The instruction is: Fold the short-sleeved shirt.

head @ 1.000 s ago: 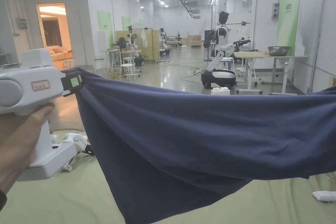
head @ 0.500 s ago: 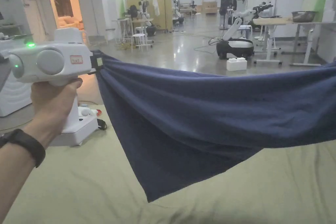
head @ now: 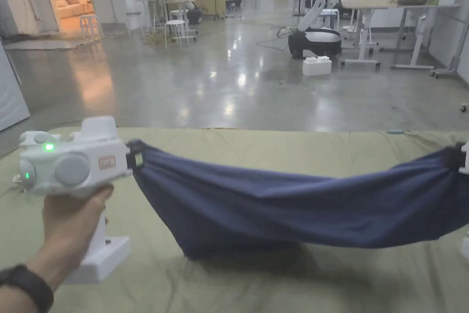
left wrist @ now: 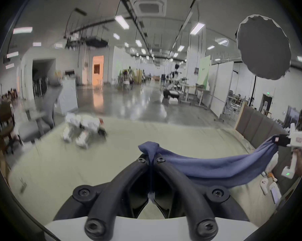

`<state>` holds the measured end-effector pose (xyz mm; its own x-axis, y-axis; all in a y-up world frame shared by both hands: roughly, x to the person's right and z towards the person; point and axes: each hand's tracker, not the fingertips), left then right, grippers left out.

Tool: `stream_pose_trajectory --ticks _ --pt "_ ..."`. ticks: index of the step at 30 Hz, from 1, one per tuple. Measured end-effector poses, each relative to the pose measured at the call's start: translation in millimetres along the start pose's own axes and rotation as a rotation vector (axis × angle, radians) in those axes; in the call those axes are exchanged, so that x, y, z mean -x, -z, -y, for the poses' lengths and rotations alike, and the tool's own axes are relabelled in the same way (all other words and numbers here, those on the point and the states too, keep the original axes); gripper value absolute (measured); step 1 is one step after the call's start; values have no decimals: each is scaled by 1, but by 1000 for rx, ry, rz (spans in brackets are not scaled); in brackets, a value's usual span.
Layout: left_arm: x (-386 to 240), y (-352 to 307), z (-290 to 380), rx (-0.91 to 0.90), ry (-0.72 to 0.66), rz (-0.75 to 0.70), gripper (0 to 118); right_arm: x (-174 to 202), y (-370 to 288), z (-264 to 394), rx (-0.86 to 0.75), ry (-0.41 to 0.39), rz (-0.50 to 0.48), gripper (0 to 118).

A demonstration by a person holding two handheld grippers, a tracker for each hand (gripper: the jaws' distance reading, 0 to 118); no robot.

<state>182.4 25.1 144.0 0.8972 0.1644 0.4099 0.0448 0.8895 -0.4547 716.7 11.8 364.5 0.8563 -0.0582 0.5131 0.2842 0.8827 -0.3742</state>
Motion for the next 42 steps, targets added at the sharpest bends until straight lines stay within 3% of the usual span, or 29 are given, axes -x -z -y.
stream_pose_trajectory --ticks 4,5,8,10,12,15,19,27,29,30,31,32,33,38,42 --pt "11 -5 113 152 -31 44 0 -8 8 107 179 25 -5 2" --pt "15 -12 135 177 -36 51 0 -11 0 130 183 34 20 2" --pt "35 -49 184 198 -139 63 0 -25 -33 182 218 100 -46 2" --pt "50 -84 209 185 -218 53 0 -34 -66 208 211 84 -36 2" --pt "60 -120 231 171 -279 58 0 -43 -99 231 205 82 -34 2" --pt "70 -160 256 186 -222 18 0 -60 -143 261 210 135 -21 2" --pt "79 -197 285 223 -254 23 0 -71 -201 292 229 172 -26 2" --pt "83 -217 312 262 -242 13 1 -73 -239 337 275 125 -34 3" --pt "87 -211 315 270 -231 20 30 -72 -235 342 294 109 -51 6" --pt "88 -210 316 280 -215 11 52 -72 -233 345 314 100 -49 17" --pt "91 -209 314 286 -209 17 78 -72 -233 347 316 92 -31 43" --pt "89 -211 316 289 -203 20 87 -73 -234 346 320 90 -30 62" --pt "87 -215 312 275 -190 13 89 -76 -237 345 317 95 -31 71" --pt "62 -248 267 126 -36 -10 90 -78 -266 317 178 83 -1 72" --pt "27 -284 220 -84 88 1 91 -64 -301 276 -1 106 -39 71"
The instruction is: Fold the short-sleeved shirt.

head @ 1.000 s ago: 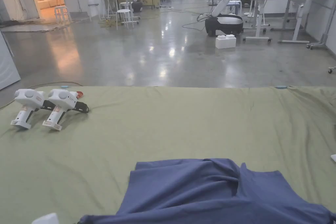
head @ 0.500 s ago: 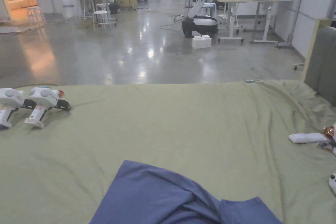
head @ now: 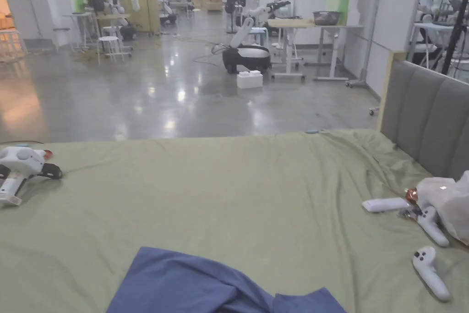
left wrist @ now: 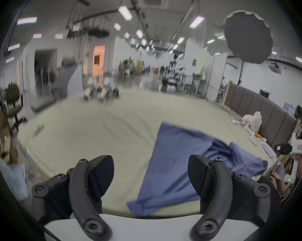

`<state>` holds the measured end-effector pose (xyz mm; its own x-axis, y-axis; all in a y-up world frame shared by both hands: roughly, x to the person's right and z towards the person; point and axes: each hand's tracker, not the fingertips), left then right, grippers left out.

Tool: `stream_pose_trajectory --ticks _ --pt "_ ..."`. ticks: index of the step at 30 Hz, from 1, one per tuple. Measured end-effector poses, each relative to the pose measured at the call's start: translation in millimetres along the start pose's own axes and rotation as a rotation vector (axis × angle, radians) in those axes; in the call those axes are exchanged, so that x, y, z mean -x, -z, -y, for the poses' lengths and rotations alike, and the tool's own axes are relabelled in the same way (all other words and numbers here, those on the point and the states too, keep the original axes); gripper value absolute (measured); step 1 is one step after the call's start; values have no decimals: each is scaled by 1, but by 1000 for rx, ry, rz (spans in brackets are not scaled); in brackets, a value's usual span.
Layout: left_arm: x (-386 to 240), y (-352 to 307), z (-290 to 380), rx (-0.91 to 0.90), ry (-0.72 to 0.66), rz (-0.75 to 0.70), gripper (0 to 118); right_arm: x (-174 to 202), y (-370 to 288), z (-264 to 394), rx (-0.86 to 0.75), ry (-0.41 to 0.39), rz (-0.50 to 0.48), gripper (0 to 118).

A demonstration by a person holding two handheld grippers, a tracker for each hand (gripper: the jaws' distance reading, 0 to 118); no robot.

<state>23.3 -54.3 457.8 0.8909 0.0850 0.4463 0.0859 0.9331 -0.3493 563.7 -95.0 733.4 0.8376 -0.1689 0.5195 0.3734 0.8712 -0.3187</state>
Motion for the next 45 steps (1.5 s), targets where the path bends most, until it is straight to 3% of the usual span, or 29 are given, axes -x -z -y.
stream_pose_trajectory --ticks 9,11,12,14,15,16,17,19,27,31,36,40,42,45 --pt "-75 -66 -67 -300 116 19 90 65 -67 -56 -273 -108 -61 71" --pt "-84 -73 -68 -315 140 18 84 74 -77 -59 -284 -135 -68 68" --pt "-87 -78 -68 -330 153 35 77 79 -81 -60 -291 -146 -68 62" --pt "-89 -85 -68 -365 144 105 47 86 -87 -63 -275 -159 -60 46" --pt "-92 -88 -70 -356 146 120 34 88 -89 -63 -262 -154 -61 33" --pt "-96 -91 -71 -350 150 107 21 88 -90 -60 -269 -152 -75 9" --pt "-100 -93 -70 -355 158 105 14 90 -92 -58 -283 -155 -74 1" --pt "-102 -95 -70 -354 169 112 0 93 -94 -57 -293 -157 -74 0" --pt "-107 -95 -74 -321 199 122 0 99 -92 -57 -290 -175 -94 0" --pt "-99 -80 -81 -281 148 143 0 97 -86 -55 -270 -178 -91 0" --pt "-91 -36 -84 -177 120 157 0 88 -72 -48 -221 -136 -96 0" --pt "-83 35 -81 -49 69 205 0 77 -53 -35 -161 -109 -81 0" --pt "-80 81 -79 34 61 240 12 71 -45 -29 -127 -99 -61 0" --pt "-77 163 -81 165 50 290 42 60 -36 -19 -86 -74 -36 0"
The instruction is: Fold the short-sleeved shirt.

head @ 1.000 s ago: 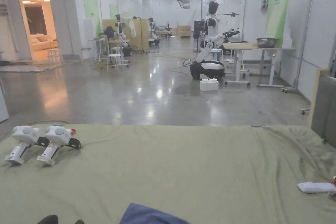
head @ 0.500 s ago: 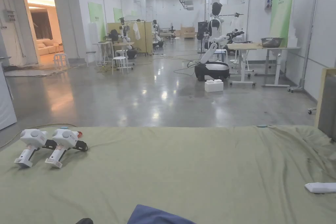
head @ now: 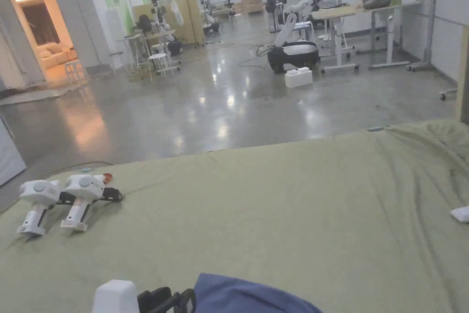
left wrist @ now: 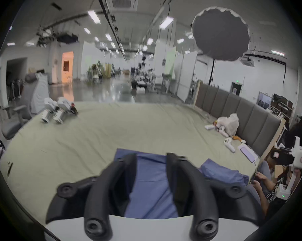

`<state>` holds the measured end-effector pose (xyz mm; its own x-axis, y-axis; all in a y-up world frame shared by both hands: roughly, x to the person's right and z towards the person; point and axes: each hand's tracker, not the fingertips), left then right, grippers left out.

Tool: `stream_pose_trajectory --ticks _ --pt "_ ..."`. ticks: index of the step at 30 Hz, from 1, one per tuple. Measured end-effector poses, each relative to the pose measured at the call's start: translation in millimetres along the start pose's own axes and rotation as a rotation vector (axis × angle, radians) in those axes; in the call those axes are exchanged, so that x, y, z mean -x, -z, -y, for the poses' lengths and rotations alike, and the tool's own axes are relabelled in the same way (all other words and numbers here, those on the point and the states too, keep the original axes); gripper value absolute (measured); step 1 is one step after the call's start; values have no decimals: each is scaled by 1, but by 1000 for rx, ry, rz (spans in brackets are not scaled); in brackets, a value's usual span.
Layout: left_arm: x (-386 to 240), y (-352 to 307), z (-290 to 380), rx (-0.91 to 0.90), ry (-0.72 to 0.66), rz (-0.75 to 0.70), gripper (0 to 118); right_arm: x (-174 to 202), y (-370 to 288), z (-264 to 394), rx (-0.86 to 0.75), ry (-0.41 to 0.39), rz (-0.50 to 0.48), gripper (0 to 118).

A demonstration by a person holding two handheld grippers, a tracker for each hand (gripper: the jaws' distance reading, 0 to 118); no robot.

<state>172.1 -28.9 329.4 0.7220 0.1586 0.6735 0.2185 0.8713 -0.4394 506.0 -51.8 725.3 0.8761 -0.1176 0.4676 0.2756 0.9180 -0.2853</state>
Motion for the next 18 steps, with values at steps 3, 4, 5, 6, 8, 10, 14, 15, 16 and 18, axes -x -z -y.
stream_pose_trajectory --ticks 3,4,5,6,8,10,14,15,16,18 --pt "25 85 -12 127 5 -53 54 -10 3 10 42 18 43 0" --pt "37 116 -14 173 -31 -75 63 -15 5 13 62 31 60 0" --pt "46 143 -14 225 -33 -86 67 -19 6 17 76 43 72 0" --pt "55 170 -12 251 -33 -113 68 -24 8 21 94 64 86 0" --pt "67 216 -2 329 21 -159 68 -30 13 28 127 99 110 0" --pt "76 254 8 407 34 -179 68 -36 20 34 161 109 136 0" --pt "94 292 19 433 -68 -232 68 -39 29 36 206 93 162 0" --pt "98 296 21 417 -79 -224 68 -39 30 36 215 88 168 0" --pt "100 299 21 391 -98 -204 68 -40 33 37 228 84 174 0" --pt "101 306 24 401 -112 -197 67 -41 36 38 249 79 178 0"
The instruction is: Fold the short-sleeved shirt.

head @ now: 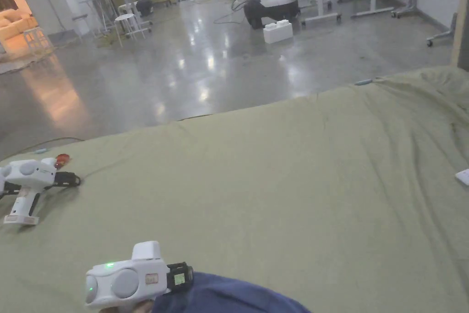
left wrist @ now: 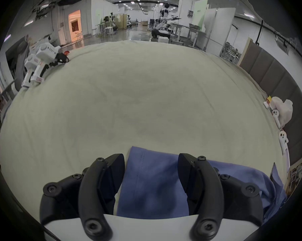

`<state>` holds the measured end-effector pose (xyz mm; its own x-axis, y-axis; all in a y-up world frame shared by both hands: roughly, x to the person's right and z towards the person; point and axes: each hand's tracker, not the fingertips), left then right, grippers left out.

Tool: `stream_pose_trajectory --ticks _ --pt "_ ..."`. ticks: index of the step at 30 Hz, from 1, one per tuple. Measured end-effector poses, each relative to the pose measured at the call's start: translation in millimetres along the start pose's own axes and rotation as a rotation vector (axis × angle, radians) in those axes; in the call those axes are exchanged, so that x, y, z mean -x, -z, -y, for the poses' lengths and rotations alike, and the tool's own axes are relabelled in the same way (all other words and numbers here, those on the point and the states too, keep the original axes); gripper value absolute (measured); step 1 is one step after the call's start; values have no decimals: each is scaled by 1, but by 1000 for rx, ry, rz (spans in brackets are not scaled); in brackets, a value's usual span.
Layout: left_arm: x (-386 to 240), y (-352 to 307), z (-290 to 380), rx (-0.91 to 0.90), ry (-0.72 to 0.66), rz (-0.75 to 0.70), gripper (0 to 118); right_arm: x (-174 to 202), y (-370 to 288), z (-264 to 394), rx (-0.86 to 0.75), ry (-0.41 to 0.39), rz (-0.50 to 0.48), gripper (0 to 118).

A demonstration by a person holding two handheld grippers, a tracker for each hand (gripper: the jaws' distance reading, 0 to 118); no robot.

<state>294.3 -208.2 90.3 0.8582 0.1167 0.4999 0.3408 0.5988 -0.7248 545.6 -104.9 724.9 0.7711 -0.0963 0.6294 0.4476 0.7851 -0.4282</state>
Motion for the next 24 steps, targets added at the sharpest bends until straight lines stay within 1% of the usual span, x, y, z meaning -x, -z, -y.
stream_pose_trajectory --ticks 1,4,6,7,8,9,11,12,13,14,15,16,17,18,20,23,24 --pt "-1 7 0 31 -8 -18 67 0 1 1 5 -1 1 0" --pt "-7 7 5 24 3 -37 57 0 2 2 17 -1 -4 0" --pt "-12 7 4 35 22 -62 44 0 5 3 27 6 -9 0" --pt "-15 6 4 37 47 -81 32 0 7 3 30 11 -10 0" --pt "-19 6 5 46 79 -87 22 -1 9 3 33 17 -10 0" --pt "-23 6 5 57 107 -90 19 -2 12 2 40 26 -6 0" --pt "-33 8 5 70 139 -119 16 -9 25 1 79 79 13 1" --pt "-36 12 6 80 143 -126 15 -13 33 0 100 117 15 4" --pt "-38 16 6 89 146 -135 15 -20 43 2 122 148 41 22" --pt "-39 19 5 100 149 -137 15 -25 55 3 142 181 47 42" --pt "-46 12 7 104 150 -139 15 -31 66 4 158 215 50 57" --pt "-47 12 7 109 153 -141 15 -37 80 5 196 236 44 59" --pt "-49 11 7 111 157 -142 15 -41 90 5 201 256 47 59" --pt "-50 10 8 114 164 -141 15 -45 101 6 220 271 66 60" --pt "-51 4 9 110 181 -139 15 -50 122 5 234 271 86 59" --pt "-51 2 10 100 177 -140 15 -50 140 0 252 272 71 58" --pt "-53 2 10 100 179 -142 15 -47 146 -2 261 259 60 57"
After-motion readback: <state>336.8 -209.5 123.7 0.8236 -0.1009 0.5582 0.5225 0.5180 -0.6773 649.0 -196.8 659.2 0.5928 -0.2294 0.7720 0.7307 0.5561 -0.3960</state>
